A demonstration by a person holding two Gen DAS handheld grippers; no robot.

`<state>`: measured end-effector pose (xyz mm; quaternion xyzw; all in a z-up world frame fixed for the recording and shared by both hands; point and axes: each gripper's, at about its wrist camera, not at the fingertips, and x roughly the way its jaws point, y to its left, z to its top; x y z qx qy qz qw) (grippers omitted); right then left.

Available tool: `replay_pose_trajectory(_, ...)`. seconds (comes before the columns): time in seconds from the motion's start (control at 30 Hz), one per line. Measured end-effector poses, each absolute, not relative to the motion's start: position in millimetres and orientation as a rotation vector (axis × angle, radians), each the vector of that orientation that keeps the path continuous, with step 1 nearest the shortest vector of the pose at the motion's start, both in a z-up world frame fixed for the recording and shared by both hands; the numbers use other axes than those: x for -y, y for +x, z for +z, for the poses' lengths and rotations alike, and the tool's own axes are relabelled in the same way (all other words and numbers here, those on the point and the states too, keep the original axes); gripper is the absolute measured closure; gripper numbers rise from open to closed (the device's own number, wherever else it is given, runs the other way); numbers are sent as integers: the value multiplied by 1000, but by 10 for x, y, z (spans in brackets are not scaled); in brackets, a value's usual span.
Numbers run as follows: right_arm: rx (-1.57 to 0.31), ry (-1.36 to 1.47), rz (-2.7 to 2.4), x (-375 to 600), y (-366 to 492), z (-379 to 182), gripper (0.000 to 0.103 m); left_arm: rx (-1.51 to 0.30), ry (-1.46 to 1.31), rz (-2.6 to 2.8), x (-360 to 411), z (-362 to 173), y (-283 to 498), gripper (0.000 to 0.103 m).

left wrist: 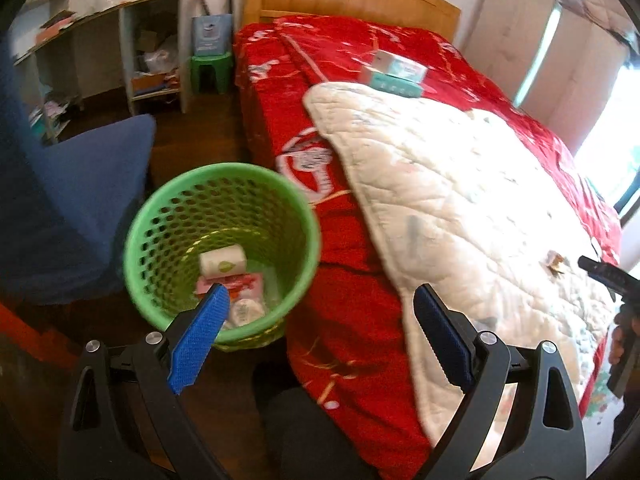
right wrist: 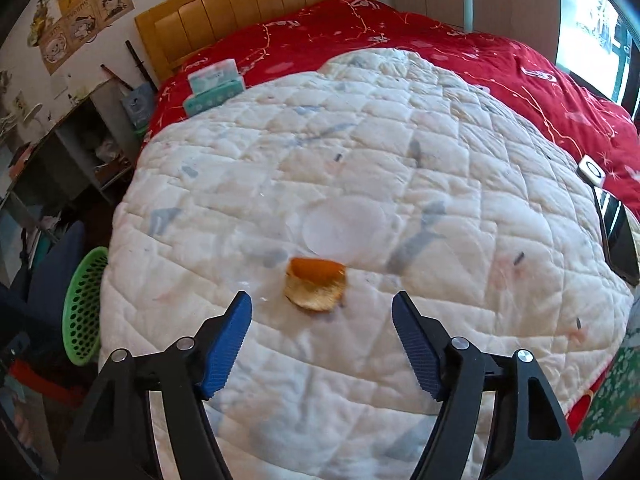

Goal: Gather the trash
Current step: 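Grasp the clear plastic cup with the left gripper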

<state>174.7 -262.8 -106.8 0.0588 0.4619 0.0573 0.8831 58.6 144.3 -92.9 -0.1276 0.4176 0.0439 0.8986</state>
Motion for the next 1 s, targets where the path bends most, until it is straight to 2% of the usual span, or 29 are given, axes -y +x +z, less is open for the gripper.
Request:
replay_pose_trajectory(0.57,-955,130,109,2902,1590,-1090,34,-862,-115,-296,75,-792,1388,12)
replay_pose_trajectory(1.0,-959,142,127,2943,1566,-1118,34,-916,-71,-442,808,-934,1849,15)
